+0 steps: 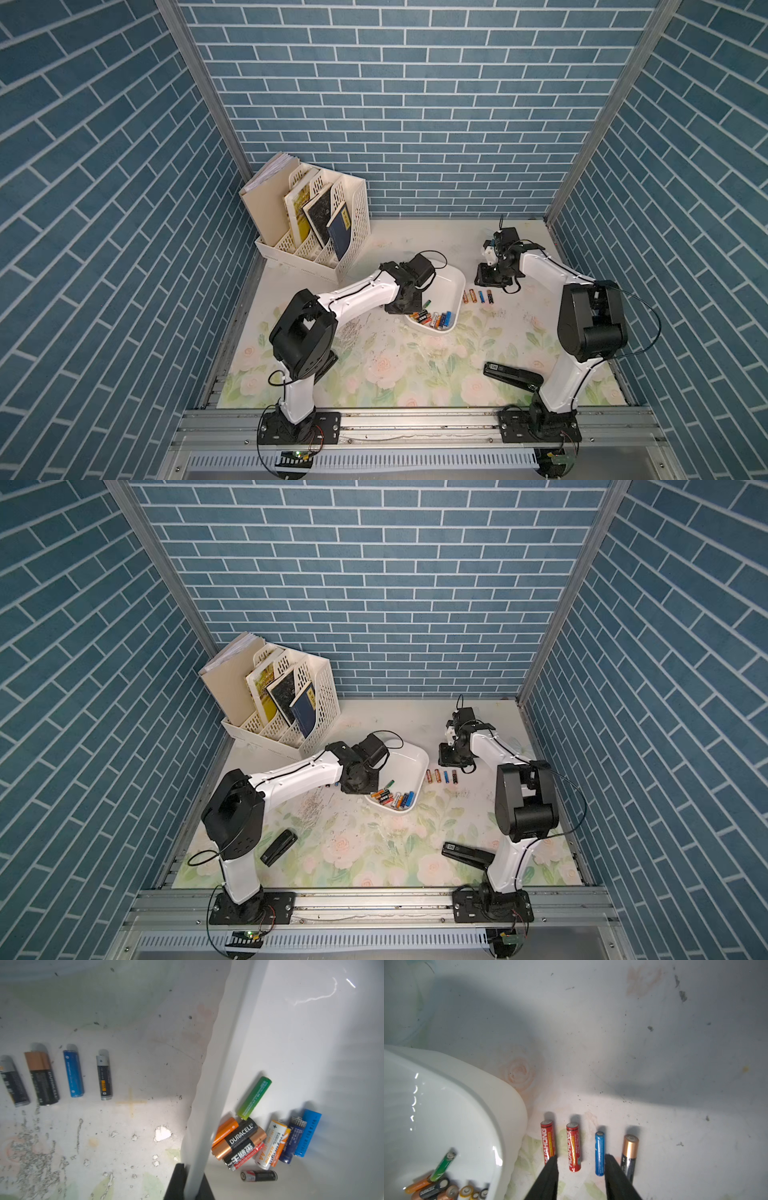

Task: Take the batteries out of the storage box
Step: Adjust the storage box at the center of the board.

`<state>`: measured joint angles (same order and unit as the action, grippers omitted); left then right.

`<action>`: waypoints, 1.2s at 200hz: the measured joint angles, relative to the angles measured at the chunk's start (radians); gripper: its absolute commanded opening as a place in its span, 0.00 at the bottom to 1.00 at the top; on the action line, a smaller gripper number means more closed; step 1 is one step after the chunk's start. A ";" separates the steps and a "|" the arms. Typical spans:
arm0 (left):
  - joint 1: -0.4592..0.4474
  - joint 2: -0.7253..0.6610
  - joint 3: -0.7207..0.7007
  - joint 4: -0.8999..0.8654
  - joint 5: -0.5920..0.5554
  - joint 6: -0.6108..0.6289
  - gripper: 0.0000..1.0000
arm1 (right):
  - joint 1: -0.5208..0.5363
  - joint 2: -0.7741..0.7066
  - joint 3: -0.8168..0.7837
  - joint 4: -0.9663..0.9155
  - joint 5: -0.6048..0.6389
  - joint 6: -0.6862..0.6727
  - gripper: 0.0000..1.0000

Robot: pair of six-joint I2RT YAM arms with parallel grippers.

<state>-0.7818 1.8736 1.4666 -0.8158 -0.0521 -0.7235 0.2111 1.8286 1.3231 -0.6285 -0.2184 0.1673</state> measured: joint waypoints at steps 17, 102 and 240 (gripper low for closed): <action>0.018 0.000 0.025 -0.027 0.004 0.012 0.00 | 0.000 0.000 0.004 -0.003 -0.002 0.000 0.40; 0.193 0.075 0.168 -0.225 0.397 0.195 0.00 | 0.000 -0.045 0.010 -0.018 -0.021 0.012 0.40; 0.297 0.055 0.317 -0.323 0.430 0.169 0.00 | -0.001 -0.036 0.142 -0.081 -0.026 0.011 0.40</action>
<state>-0.4847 1.9282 1.7832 -1.1393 0.3779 -0.5549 0.2100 1.7924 1.4654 -0.7094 -0.2440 0.1787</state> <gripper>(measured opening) 0.120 0.403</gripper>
